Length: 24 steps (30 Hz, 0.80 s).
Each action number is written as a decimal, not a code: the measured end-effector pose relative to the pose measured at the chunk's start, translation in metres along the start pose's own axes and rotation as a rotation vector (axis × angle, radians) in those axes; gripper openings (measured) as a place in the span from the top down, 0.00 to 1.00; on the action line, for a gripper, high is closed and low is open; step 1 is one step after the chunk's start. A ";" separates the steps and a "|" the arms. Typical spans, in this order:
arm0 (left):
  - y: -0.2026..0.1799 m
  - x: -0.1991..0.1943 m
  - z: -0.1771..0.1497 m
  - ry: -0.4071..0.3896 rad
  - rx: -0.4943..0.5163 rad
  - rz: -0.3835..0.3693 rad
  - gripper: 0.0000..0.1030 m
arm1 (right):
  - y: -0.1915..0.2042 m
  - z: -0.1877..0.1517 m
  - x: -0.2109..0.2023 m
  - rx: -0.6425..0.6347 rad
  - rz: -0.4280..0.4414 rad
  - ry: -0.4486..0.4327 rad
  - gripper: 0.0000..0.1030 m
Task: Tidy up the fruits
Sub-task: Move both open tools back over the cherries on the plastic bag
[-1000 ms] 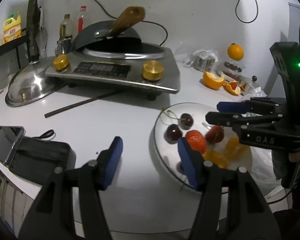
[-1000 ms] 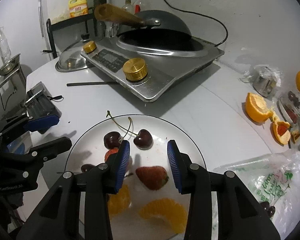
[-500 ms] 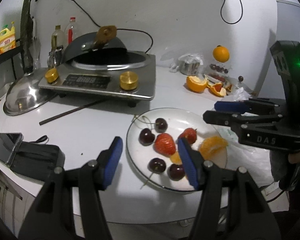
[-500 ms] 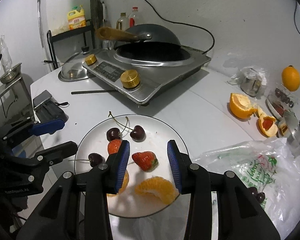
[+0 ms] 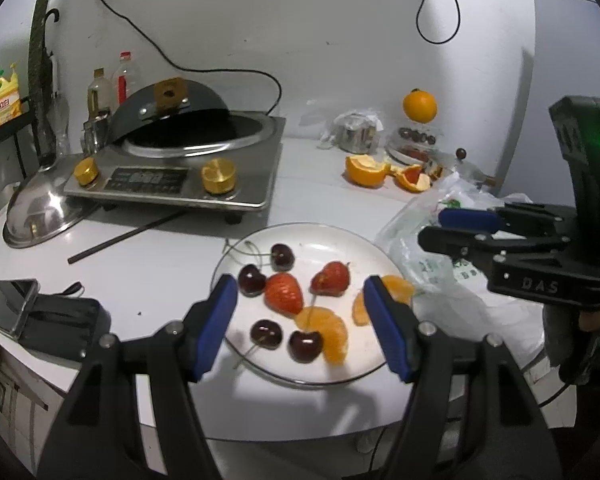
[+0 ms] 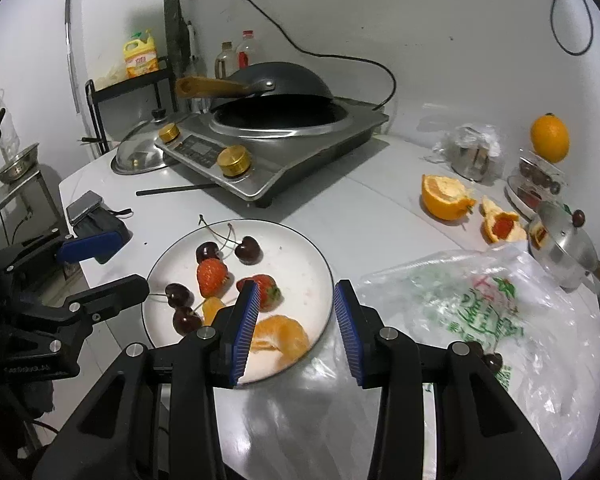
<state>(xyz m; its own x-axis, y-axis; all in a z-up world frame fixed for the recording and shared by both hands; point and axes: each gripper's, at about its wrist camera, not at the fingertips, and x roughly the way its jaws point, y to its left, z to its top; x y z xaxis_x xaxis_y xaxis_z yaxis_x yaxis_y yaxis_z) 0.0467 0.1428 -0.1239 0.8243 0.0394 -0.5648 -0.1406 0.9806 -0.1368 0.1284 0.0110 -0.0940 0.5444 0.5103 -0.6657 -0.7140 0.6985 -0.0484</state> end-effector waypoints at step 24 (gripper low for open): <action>-0.074 0.022 0.008 0.072 0.010 -0.073 0.35 | -0.071 -0.034 -0.044 0.103 -0.044 -0.048 0.60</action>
<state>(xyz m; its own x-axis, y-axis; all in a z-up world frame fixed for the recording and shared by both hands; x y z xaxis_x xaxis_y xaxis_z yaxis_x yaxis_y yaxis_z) 0.0798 0.0722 -0.1201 0.7902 -0.0456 -0.6111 -0.0764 0.9821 -0.1720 0.1403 -0.0784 -0.0870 0.5967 0.4994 -0.6281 -0.6411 0.7675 0.0012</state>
